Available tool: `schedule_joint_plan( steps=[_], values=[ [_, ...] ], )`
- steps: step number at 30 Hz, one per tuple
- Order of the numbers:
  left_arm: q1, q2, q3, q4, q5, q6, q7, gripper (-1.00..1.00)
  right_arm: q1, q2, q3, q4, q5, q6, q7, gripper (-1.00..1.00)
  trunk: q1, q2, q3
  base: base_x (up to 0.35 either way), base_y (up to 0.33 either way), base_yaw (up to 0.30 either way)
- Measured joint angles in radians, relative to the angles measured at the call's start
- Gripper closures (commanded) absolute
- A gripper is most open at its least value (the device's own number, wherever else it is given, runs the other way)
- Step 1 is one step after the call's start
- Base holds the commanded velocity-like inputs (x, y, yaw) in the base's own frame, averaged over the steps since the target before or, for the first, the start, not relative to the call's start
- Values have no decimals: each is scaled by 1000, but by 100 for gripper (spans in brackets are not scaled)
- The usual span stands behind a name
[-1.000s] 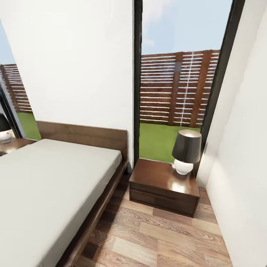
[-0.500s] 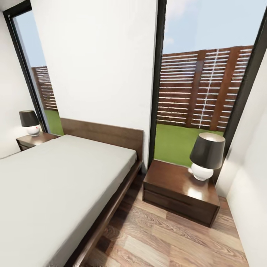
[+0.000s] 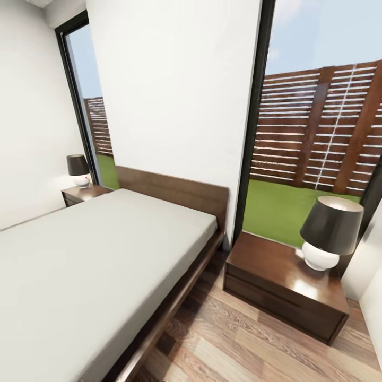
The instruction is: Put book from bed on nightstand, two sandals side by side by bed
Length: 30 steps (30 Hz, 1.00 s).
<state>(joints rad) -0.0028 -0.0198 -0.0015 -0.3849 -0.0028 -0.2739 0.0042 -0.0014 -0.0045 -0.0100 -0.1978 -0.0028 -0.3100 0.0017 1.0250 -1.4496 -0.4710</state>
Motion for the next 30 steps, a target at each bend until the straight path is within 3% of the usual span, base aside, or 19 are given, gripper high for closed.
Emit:
schedule_joint_plan(
  steps=[30],
  values=[
    [0, 0, 0, 0, 0, 0, 0, -100, 0, 0, 0, 0, 0, 0, 0, -100, 0, 0, 0, 0, 0, 294]
  ],
)
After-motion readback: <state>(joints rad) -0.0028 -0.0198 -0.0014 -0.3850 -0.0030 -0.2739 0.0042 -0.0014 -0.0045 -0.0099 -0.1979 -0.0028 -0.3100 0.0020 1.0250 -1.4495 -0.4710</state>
